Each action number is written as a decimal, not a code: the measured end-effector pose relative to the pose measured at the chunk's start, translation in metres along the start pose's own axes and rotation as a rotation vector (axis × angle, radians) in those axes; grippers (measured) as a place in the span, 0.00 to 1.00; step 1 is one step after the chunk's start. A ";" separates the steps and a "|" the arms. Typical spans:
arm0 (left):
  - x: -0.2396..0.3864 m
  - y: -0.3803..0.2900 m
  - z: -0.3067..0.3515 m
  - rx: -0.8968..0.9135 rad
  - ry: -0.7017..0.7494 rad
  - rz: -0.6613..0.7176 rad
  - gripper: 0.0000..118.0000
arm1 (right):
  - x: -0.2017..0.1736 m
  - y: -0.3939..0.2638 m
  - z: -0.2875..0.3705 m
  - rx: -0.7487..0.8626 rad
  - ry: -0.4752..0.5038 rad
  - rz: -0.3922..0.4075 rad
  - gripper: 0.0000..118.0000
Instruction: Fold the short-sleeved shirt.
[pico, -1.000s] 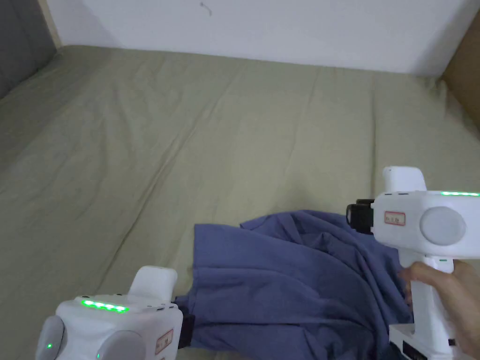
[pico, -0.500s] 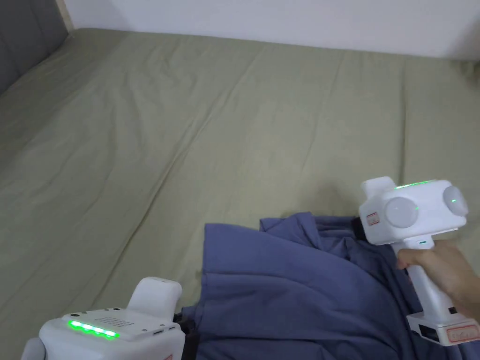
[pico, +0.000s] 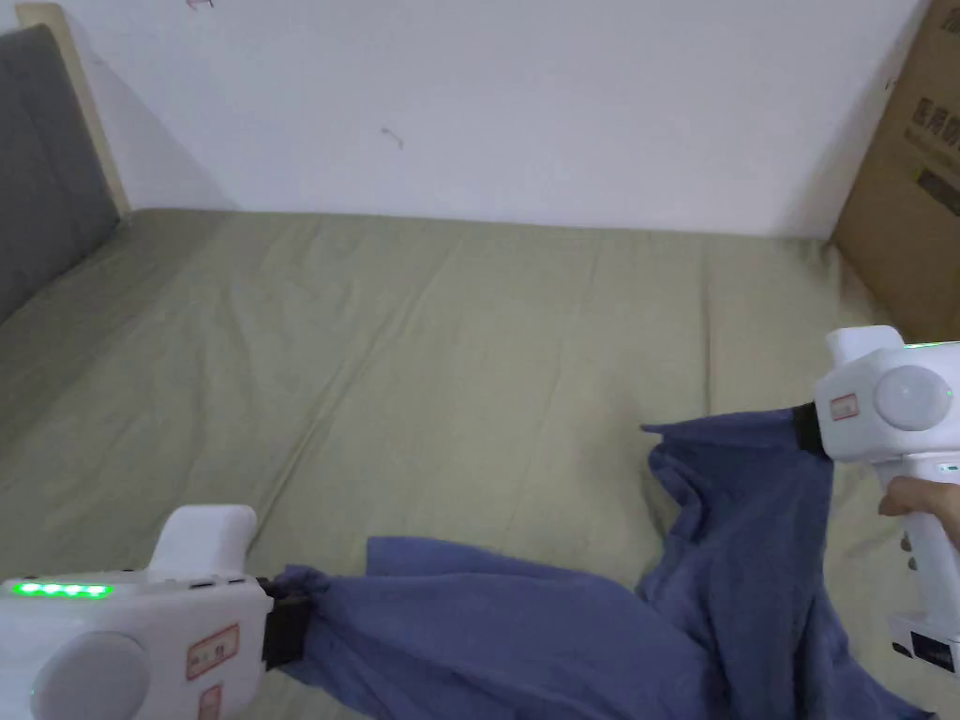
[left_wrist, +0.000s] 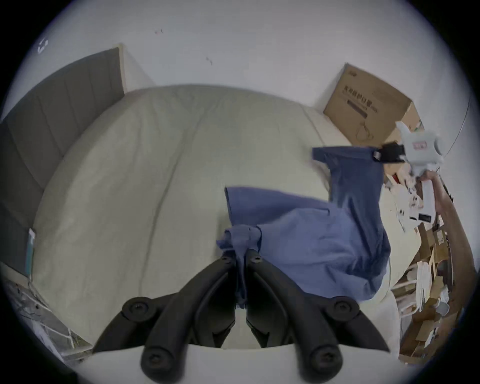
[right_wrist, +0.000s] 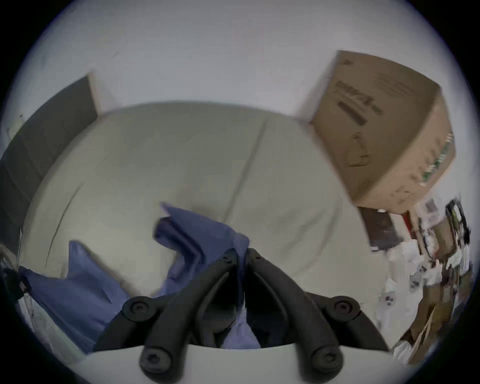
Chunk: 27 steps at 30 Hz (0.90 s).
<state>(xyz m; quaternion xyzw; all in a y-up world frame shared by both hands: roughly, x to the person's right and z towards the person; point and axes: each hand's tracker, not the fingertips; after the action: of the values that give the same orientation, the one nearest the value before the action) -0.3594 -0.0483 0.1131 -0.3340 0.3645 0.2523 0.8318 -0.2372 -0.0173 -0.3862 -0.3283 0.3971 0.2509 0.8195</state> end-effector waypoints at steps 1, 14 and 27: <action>0.001 0.007 0.009 0.021 0.022 -0.017 0.04 | 0.017 0.002 0.014 0.015 -0.015 -0.019 0.03; -0.049 0.081 0.111 0.229 0.063 0.054 0.04 | 0.167 -0.035 0.177 0.187 -0.158 -0.311 0.03; -0.043 0.139 0.129 0.295 0.105 0.038 0.03 | 0.149 -0.009 0.182 0.204 -0.124 -0.315 0.03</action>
<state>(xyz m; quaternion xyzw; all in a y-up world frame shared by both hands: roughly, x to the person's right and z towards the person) -0.4211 0.1296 0.1602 -0.2141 0.4469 0.1938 0.8467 -0.0592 0.1338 -0.4195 -0.2855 0.3128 0.0979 0.9006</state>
